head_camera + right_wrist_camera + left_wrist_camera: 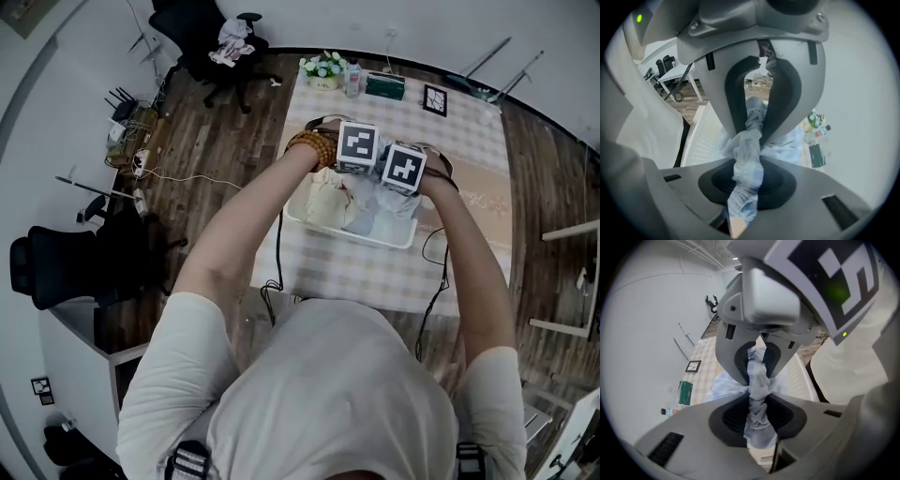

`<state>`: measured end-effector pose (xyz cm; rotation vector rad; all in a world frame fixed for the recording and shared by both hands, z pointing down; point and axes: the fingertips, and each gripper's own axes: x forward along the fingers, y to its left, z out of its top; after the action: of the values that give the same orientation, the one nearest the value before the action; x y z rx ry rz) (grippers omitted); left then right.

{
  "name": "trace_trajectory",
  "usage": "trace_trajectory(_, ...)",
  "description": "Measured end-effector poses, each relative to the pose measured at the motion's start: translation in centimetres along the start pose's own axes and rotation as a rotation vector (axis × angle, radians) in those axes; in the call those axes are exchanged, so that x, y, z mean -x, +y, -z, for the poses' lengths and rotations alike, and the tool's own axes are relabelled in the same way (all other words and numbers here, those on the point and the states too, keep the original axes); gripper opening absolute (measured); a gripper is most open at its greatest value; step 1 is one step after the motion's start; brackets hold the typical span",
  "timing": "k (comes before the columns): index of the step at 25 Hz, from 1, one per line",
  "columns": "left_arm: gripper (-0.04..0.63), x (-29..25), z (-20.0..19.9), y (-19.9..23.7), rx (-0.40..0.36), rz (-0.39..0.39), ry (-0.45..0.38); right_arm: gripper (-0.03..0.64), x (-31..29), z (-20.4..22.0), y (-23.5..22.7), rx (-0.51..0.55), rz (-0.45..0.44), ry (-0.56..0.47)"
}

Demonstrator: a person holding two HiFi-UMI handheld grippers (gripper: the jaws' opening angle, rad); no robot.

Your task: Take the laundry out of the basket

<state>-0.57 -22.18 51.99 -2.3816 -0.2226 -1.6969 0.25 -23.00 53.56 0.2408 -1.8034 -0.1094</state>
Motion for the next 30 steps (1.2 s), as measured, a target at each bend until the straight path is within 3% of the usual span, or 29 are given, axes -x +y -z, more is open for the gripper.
trace_trajectory(6,0.129,0.2,-2.8,0.2,-0.048,-0.005,-0.010,0.110,1.8,1.7,0.6,-0.017,-0.008,0.008)
trace_trajectory(12,0.129,-0.8,-9.3,1.1,-0.130,0.005,-0.063,0.109,4.8,8.9,0.0,-0.131,0.062,0.109)
trace_trajectory(15,0.128,-2.4,-14.7,1.3,-0.212,0.027,-0.091,0.104,6.4,14.4,0.8,-0.224,0.080,0.141)
trace_trajectory(18,0.128,-5.2,-23.2,0.7,-0.298,0.058,-0.108,0.101,8.3,21.5,3.3,-0.301,0.053,0.105)
trace_trajectory(20,0.129,-6.5,-27.9,-0.2,-0.343,0.073,-0.128,0.099,10.0,26.2,4.6,-0.343,0.076,0.138)
trace_trajectory(23,0.129,-6.7,-29.1,-2.2,-0.396,0.109,-0.160,0.098,11.3,28.0,6.3,-0.423,0.114,0.219)
trace_trajectory(28,0.128,-8.0,-30.2,-4.6,-0.469,0.154,-0.157,0.098,10.4,27.8,9.6,-0.494,0.068,0.168)
trace_trajectory(30,0.129,-9.1,-30.5,-5.2,-0.467,0.172,-0.159,0.098,10.4,29.6,10.1,-0.512,0.085,0.218)
